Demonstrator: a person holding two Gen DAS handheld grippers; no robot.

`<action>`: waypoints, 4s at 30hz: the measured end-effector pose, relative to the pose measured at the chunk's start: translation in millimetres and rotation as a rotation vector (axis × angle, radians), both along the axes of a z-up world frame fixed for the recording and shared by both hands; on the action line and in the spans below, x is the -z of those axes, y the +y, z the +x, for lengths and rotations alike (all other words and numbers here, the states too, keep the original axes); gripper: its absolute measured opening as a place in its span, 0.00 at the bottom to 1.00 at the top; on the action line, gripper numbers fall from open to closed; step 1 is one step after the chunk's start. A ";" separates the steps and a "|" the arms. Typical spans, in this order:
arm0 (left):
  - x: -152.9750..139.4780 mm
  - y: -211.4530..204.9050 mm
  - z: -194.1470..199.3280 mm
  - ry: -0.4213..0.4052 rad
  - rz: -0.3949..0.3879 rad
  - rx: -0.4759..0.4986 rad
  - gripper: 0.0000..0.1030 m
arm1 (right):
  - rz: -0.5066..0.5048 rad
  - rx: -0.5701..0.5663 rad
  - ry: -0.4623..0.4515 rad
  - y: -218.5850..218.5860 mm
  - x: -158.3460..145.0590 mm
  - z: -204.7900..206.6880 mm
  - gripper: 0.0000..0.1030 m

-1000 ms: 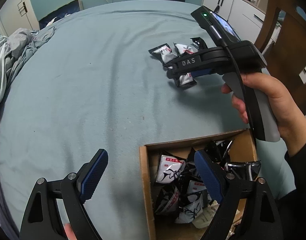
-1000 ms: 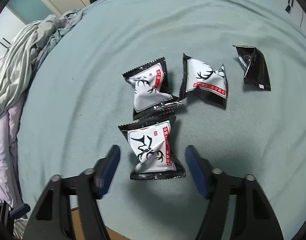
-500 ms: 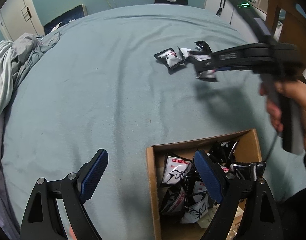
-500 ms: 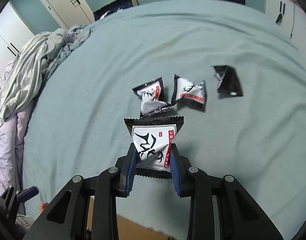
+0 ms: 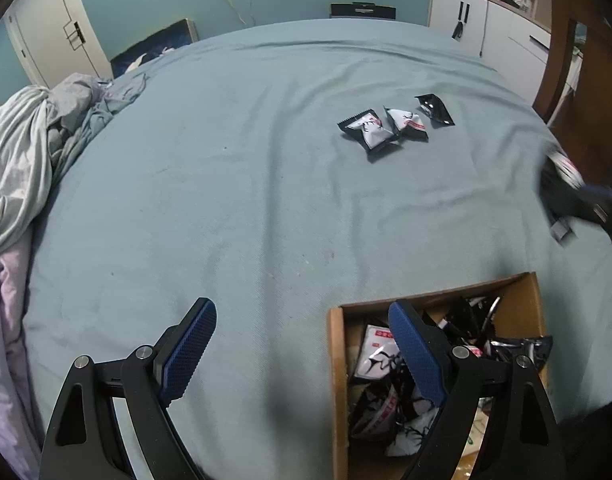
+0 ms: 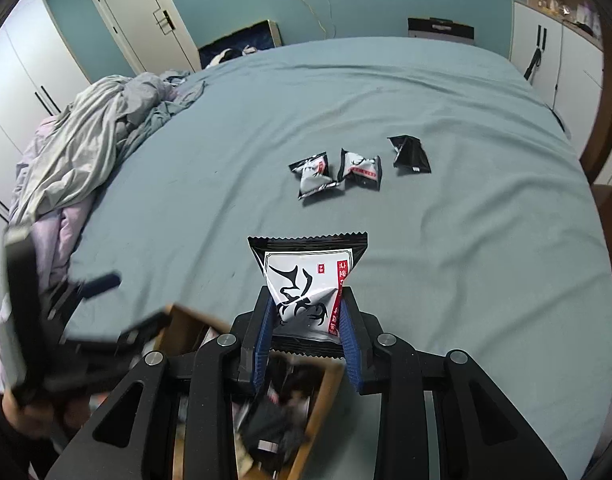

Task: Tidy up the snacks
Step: 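Grasp a white packet with the right gripper and carry it over the box, then grasp another white packet with the left gripper while the right gripper holds its packet over the box, then carry the white packet over the box with the left gripper and release it, then open the right gripper to drop its white packet into the box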

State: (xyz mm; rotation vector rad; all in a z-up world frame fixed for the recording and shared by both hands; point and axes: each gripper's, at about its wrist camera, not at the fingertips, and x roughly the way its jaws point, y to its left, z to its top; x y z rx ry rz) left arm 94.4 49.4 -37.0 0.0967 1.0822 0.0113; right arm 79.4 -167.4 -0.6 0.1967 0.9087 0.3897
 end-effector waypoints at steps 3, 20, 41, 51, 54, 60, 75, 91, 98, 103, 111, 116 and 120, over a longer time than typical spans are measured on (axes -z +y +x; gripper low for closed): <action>-0.7 -4.8 5.4 -0.003 0.038 0.010 0.87 | 0.022 0.001 -0.004 -8.6 -0.1 -24.5 0.28; 24.9 -56.0 164.4 0.178 -0.029 0.079 0.91 | 0.099 0.013 0.051 -12.2 25.8 -63.3 0.29; 90.3 -95.5 237.9 0.319 -0.088 -0.043 0.47 | 0.171 0.017 0.124 -20.1 42.9 -39.0 0.29; 50.7 -60.5 168.7 0.276 -0.099 -0.066 0.46 | 0.137 0.047 0.106 -15.7 40.6 -44.0 0.29; 25.2 -48.0 127.3 0.220 -0.072 -0.045 0.46 | 0.138 0.046 0.107 -13.8 38.3 -46.9 0.29; -23.2 -21.8 50.1 0.115 -0.029 0.028 0.46 | 0.102 0.056 0.067 -10.5 26.1 -56.1 0.29; -8.6 -40.7 -58.4 0.087 -0.103 0.276 0.47 | 0.048 0.064 0.042 -2.8 19.1 -72.5 0.29; -5.9 -30.8 -51.4 -0.006 0.022 0.203 0.84 | 0.020 0.022 0.021 5.2 16.8 -78.0 0.29; -7.0 -18.9 -49.2 -0.008 0.018 0.143 0.84 | 0.035 -0.024 0.034 10.5 18.7 -82.3 0.29; -4.9 -16.0 -46.8 0.005 0.006 0.128 0.84 | 0.053 -0.088 0.052 19.2 19.5 -83.3 0.30; -4.3 -17.5 -45.9 0.011 0.007 0.130 0.84 | 0.092 -0.048 0.073 8.8 18.8 -71.5 0.56; -5.3 -16.9 -45.5 -0.003 0.013 0.125 0.84 | 0.023 -0.002 0.046 -4.9 11.8 -69.2 0.58; -7.5 -16.3 -44.9 -0.022 0.025 0.119 0.84 | -0.038 0.035 0.023 -16.3 5.7 -59.9 0.58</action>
